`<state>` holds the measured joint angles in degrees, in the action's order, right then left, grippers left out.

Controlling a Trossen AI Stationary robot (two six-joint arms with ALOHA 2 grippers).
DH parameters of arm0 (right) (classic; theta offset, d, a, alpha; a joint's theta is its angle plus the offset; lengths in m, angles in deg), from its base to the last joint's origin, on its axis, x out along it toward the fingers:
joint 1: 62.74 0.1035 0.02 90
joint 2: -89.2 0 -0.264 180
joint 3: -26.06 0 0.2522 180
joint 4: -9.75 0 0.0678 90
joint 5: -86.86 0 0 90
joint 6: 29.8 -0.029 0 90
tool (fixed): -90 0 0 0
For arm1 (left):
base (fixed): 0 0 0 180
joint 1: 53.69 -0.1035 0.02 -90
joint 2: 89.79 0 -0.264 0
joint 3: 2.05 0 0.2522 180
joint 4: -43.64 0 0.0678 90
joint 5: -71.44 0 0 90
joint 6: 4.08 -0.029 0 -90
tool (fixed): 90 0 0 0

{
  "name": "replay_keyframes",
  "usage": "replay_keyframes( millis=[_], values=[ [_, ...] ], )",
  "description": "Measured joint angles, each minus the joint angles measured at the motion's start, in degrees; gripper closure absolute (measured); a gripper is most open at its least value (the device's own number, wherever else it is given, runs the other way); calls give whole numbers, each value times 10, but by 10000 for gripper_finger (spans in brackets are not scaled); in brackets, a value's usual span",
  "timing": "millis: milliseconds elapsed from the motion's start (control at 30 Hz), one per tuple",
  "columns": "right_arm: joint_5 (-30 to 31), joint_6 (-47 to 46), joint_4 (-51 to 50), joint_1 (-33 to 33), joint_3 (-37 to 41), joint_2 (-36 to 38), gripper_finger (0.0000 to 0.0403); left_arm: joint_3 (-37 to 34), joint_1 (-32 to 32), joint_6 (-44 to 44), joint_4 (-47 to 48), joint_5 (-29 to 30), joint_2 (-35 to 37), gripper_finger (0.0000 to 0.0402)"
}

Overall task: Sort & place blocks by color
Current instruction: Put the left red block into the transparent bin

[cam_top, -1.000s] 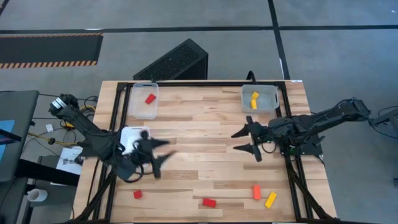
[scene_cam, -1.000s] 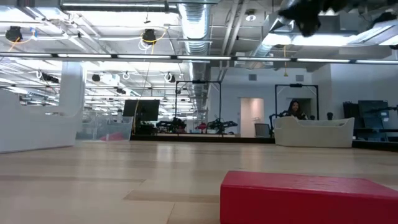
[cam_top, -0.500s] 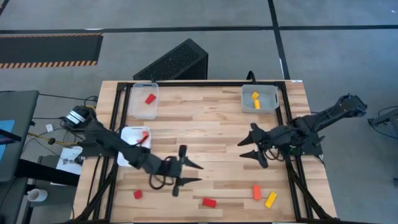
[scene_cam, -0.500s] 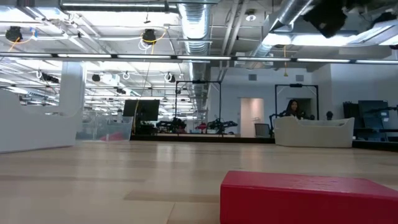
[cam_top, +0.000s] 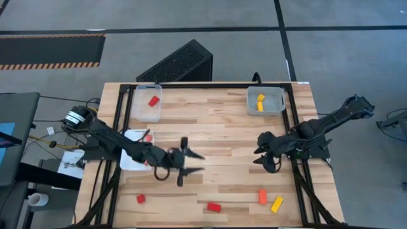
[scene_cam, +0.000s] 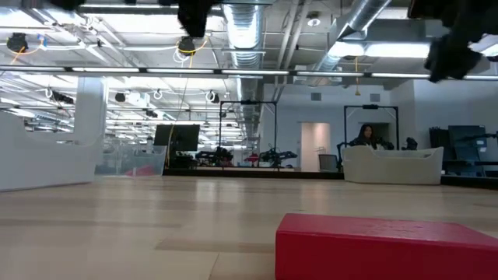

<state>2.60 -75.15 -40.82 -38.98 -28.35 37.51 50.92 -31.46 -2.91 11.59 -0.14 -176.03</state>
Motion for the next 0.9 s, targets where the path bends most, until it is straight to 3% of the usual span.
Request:
replay_keyframes(
  millis=[200, 300, 467, 567, 733, 900],
  values=[
    [-61, -107, -39, -6, 0, -22, 143, -145, -47, 10, -302, 2, 19, 232],
    [-91, -177, -26, -3, 0, -41, 143, -175, -63, 10, -390, 3, 18, 232],
    [-100, -223, 76, 25, 0, -87, 143, -175, -71, -20, -410, -37, 17, 232],
    [-104, -268, 71, 41, 0, -121, 143, -168, -71, -40, -412, -51, 17, 232],
    [-141, -366, 67, 71, -5, -172, 143, -158, -87, -28, -412, -2, 20, 232],
    [-147, -474, 58, 108, -36, -213, 143, -158, -103, 9, -376, -54, 20, 232]
  ],
)
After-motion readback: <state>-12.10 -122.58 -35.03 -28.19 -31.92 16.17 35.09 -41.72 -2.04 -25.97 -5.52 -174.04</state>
